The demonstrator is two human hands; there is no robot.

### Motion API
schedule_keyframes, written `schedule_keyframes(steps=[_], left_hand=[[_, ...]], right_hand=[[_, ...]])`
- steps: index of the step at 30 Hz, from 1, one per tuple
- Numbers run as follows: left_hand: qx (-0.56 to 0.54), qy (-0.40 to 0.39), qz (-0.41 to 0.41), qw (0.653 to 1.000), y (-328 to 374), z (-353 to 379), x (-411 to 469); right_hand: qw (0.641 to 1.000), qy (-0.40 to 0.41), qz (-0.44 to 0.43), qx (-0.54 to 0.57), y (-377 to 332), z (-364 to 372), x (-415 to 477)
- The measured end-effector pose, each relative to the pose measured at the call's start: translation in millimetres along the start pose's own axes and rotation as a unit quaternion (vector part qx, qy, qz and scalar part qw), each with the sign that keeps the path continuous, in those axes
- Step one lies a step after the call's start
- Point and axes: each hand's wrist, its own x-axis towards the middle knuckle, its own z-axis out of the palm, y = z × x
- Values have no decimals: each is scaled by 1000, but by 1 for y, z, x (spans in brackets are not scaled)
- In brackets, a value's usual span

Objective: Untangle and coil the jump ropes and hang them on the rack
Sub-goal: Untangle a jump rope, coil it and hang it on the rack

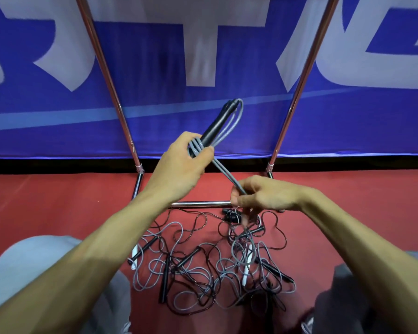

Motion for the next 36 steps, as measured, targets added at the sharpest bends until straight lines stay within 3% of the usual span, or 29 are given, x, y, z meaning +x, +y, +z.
schedule_keyframes(steps=[3, 7, 13, 16, 20, 23, 28, 32, 36], left_hand=[[185, 21, 45, 981, -2, -10, 2], [310, 4, 57, 949, -8, -11, 3], [386, -36, 39, 921, -12, 1, 2], [415, -60, 42, 907, -8, 3, 1], [474, -113, 63, 871, -4, 10, -8], [491, -129, 133, 851, -6, 19, -14], [371, -190, 200, 887, -11, 18, -11], [302, -226, 204, 903, -10, 17, -15], [247, -219, 185, 926, -10, 14, -15]], right_hand=[[994, 29, -21, -106, -12, 0, -8], [926, 156, -134, -316, -20, -3, -23], [836, 271, -254, -403, -21, -6, -37], [822, 312, -291, -377, -22, -11, -42], [824, 327, -291, -359, -21, -19, -43], [833, 328, -289, -339, -21, -22, -41], [858, 323, -224, -330, -13, -30, -36], [924, 224, -164, -264, -11, -30, -32], [956, 168, -160, -178, -5, -31, -23]])
